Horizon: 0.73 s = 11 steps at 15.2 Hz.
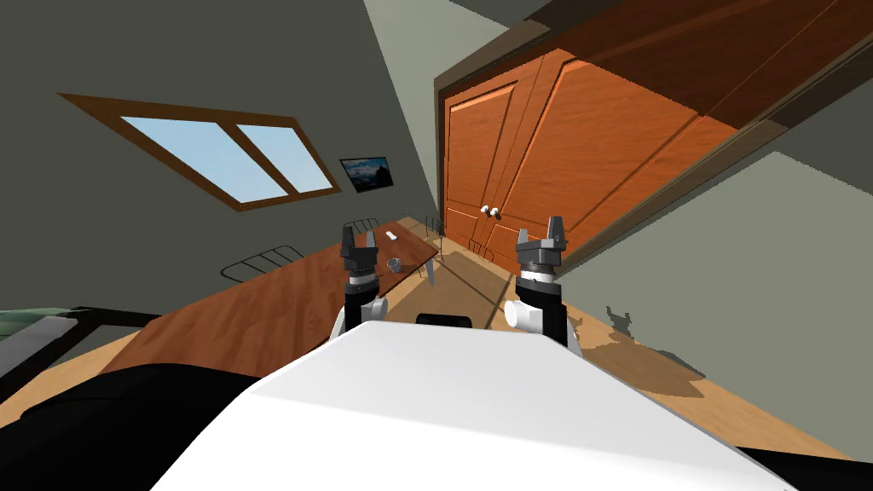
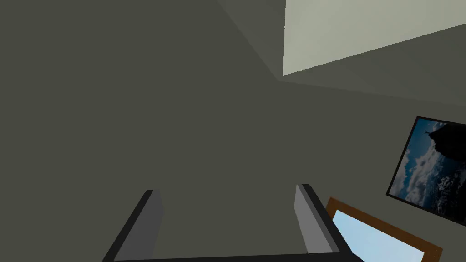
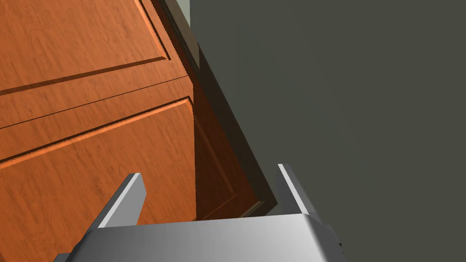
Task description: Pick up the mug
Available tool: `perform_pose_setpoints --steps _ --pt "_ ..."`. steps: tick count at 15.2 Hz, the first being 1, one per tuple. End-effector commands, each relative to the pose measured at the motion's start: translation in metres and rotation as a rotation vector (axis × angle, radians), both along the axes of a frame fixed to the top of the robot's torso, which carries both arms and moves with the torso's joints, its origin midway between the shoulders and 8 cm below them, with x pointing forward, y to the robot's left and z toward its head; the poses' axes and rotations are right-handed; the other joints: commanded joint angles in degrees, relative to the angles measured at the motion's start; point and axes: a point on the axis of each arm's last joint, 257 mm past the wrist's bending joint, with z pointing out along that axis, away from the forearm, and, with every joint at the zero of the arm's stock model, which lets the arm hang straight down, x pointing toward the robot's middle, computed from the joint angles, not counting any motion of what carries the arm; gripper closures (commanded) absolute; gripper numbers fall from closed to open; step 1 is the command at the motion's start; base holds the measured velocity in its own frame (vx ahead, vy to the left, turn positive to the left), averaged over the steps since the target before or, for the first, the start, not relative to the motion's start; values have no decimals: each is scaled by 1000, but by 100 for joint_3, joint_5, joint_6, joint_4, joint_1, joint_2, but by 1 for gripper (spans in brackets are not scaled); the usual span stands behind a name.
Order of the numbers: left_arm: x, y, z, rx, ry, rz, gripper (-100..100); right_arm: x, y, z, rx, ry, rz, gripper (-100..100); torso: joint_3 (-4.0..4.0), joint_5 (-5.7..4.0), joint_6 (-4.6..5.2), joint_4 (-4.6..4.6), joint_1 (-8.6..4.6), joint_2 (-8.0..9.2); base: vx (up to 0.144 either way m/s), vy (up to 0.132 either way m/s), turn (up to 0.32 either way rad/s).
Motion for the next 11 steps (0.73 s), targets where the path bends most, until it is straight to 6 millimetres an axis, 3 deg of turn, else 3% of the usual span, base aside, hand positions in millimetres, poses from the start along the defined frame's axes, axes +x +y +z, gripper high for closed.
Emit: perform_pose_setpoints --steps 1,11 --pt "6 2 -8 16 42 -9 -100 0 0 0 0 0 0 0 0 0 0 0 0 0 6 0 -45" --pt "32 29 -59 16 266 -10 -100 0 0 0 0 0 0 0 -6 1 0 -2 5 -10 21 8 -63"
